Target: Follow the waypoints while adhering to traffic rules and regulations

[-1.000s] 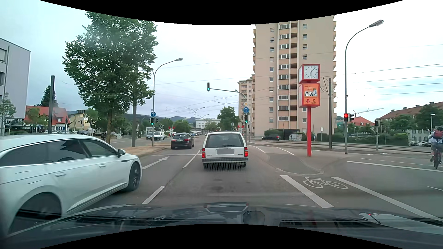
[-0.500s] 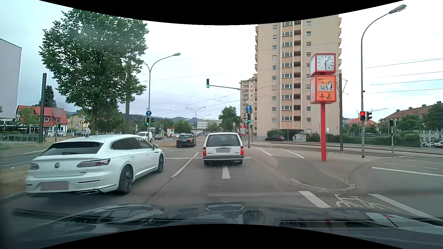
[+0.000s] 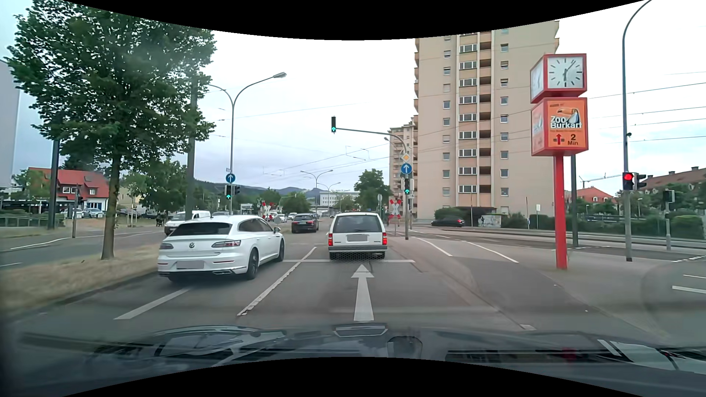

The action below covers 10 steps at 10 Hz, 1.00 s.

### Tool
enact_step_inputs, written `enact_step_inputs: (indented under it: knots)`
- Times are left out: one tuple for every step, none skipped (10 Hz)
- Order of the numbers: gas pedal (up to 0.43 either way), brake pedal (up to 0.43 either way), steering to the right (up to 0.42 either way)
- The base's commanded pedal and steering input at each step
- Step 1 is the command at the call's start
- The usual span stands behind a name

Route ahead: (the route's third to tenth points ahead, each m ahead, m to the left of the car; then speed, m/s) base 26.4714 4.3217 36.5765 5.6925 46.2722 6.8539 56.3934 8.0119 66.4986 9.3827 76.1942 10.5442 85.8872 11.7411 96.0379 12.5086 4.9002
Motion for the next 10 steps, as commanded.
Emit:
enact_step_inputs:
  knots:
    - [0.339,0.0,-0.039]
    - [0.339,0.0,-0.04]
    - [0.339,0.0,-0.039]
    - [0.339,0.0,-0.039]
    - [0.339,0.0,-0.037]
    - [0.339,0.0,-0.035]
    - [0.339,0.0,-0.033]
    - [0.339,0.0,-0.033]
    - [0.339,0.0,-0.032]
    - [0.339,0.0,-0.03]
